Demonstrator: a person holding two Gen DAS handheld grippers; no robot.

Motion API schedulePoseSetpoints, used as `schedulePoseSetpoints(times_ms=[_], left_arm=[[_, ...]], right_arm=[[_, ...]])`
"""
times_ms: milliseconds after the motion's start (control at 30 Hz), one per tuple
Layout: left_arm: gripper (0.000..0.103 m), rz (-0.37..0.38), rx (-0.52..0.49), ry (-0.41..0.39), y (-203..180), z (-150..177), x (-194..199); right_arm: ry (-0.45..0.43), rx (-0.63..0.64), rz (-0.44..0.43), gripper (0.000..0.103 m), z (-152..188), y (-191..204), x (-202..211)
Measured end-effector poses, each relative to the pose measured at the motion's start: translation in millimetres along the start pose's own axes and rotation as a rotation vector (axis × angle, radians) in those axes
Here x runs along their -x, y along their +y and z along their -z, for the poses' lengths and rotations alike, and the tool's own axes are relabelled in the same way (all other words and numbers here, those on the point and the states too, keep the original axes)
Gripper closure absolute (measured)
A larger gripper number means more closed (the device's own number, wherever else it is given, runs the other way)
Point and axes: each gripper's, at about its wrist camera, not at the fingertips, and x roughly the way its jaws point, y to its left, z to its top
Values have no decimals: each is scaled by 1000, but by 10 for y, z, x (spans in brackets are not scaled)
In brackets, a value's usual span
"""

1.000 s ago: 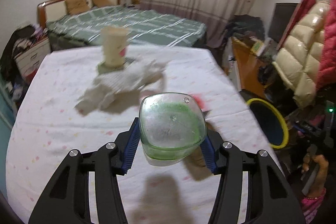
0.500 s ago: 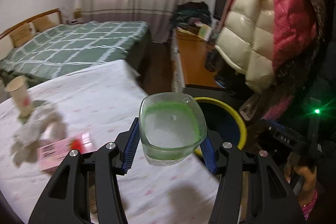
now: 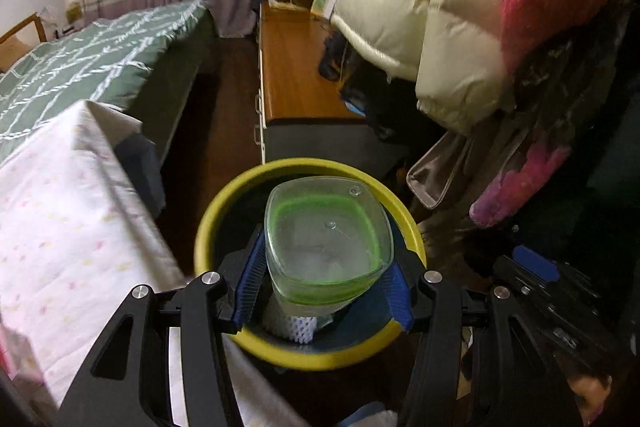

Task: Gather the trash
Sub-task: 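Carry the cup with the left tool over the bin and release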

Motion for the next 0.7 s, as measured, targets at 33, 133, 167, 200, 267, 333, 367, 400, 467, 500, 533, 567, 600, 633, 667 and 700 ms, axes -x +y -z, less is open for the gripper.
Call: schedulePoseSetpoints(times_ms=[33, 133, 167, 200, 267, 333, 367, 400, 467, 500, 533, 567, 600, 633, 667, 700], left_arm=[[50, -1, 5, 14, -17, -11, -93], [50, 12, 25, 45, -13, -9, -285], [49, 10, 30, 53, -1, 0, -327], [42, 9, 35, 59, 3, 9, -358], [16, -13, 50, 40, 29, 31, -312], [15, -25, 45, 0, 40, 26, -163], [15, -29, 39, -17, 45, 22, -60], [15, -29, 39, -35, 55, 20, 42], [15, -24, 47, -80, 81, 36, 320], [14, -27, 53, -112, 102, 65, 508], [13, -35, 57, -134, 123, 80, 643], [10, -46, 63, -161, 157, 121, 812], [9, -61, 75, -194, 212, 189, 1024], [9, -75, 85, -214, 264, 240, 1176], [8, -95, 97, -235, 327, 314, 1345], [7, -112, 107, -249, 379, 372, 1480]], right_arm=[[3, -1, 1, 54, 5, -17, -4], [9, -4, -1, 54, 21, -55, -12], [12, -4, -1, 54, 27, -59, -17], [15, -4, -3, 54, 33, -61, -24], [19, -4, -6, 54, 36, -44, -33], [18, 1, -10, 54, 43, -18, -20], [17, 4, -12, 54, 45, 1, -12], [16, 7, -14, 54, 50, 23, -4], [13, 14, -22, 54, 52, 66, 15], [10, 21, -27, 54, 54, 98, 30], [9, 26, -31, 54, 56, 125, 40], [8, 34, -37, 54, 60, 169, 55], [6, 44, -44, 54, 66, 222, 69], [5, 55, -50, 54, 73, 272, 81], [5, 64, -56, 54, 80, 324, 95], [6, 77, -64, 54, 92, 392, 111]])
